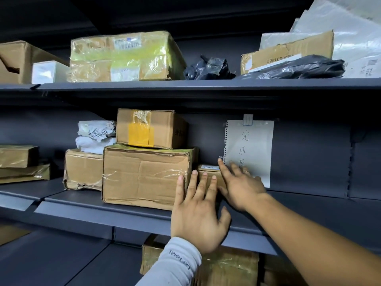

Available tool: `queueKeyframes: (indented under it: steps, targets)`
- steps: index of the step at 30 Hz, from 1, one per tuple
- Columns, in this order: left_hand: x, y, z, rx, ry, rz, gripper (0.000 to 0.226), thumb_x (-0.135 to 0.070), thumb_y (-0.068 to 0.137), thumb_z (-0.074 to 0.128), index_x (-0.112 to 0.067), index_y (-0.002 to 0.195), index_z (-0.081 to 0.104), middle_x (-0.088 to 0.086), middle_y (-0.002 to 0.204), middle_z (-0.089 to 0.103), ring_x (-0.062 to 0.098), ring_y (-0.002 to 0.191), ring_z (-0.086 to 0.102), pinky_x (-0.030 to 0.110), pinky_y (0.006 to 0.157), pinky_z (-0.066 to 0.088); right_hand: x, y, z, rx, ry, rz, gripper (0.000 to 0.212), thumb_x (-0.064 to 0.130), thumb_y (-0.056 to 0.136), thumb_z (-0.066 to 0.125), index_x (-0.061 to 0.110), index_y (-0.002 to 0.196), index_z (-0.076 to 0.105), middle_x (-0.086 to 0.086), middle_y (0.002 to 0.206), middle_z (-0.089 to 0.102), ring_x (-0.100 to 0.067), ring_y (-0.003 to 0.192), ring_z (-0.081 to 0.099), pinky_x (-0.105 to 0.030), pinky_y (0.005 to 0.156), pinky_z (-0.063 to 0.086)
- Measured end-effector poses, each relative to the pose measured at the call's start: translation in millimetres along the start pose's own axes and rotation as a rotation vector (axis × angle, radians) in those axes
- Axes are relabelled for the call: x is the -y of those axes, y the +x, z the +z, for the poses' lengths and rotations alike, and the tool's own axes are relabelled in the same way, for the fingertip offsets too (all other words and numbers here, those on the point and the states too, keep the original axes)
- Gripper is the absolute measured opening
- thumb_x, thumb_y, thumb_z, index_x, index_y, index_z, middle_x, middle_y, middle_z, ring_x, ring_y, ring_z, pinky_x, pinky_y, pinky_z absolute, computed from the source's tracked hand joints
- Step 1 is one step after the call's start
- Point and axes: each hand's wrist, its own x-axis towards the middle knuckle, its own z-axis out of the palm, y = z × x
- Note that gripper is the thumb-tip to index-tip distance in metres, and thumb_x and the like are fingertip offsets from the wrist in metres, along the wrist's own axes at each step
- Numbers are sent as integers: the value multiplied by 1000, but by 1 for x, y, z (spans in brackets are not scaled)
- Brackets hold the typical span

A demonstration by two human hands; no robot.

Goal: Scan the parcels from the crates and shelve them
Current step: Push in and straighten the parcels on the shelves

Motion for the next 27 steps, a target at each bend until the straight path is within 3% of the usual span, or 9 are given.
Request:
queueKeyframes:
  steps: [5, 14, 18, 21, 24, 27]
  targets:
    - [2, 4, -7, -32, -44, -38, 72, -56, 93, 43, -16, 151, 55, 8, 156, 51, 26, 155, 32, 54, 125, 3, 5, -39, -18, -52, 4, -73, 73, 52, 109, 31, 36, 163, -15, 1, 175, -8, -30, 161, -2, -62, 125, 13]
    - [20, -73, -35, 45, -101, 41, 70, -61, 104, 22, -26, 165, 24, -1, 170, 25, 18, 160, 8, 48, 128, -6, 22, -137, -22, -99, 20, -168, 66, 49, 111, 22, 33, 165, -11, 3, 175, -7, -24, 161, -2, -57, 128, 2]
    - [40, -107, -49, 37, -82, 23, 69, -58, 105, 28, -25, 166, 23, -2, 170, 24, 20, 160, 10, 51, 129, 0, 37, -172, -2, -277, 16, -300, 65, 49, 109, 27, 26, 167, 7, -2, 174, 12, -26, 160, 11, -53, 129, 7]
    - [60, -137, -50, 58, -58, 15, 69, -55, 104, 34, -23, 165, 25, -2, 170, 26, 21, 160, 12, 53, 129, 3, 58, -193, 24, -369, 11, -440, 66, 49, 103, 32, 19, 162, 33, -7, 166, 36, -28, 154, 32, -49, 127, 22]
    - [75, -167, -42, 111, -45, 11, 68, -54, 104, 35, -22, 164, 29, 0, 168, 31, 23, 159, 17, 53, 129, 4, 82, -206, 61, -356, 35, -546, 64, 47, 100, 39, 16, 155, 46, -9, 159, 47, -28, 148, 43, -47, 123, 33]
    - [87, -192, -27, 199, -11, -16, 68, -55, 103, 35, -21, 162, 35, 1, 165, 39, 26, 157, 26, 53, 127, 8, 105, -213, 102, -288, 67, -580, 63, 41, 99, 58, 16, 155, 46, -9, 159, 47, -28, 147, 45, -45, 121, 35]
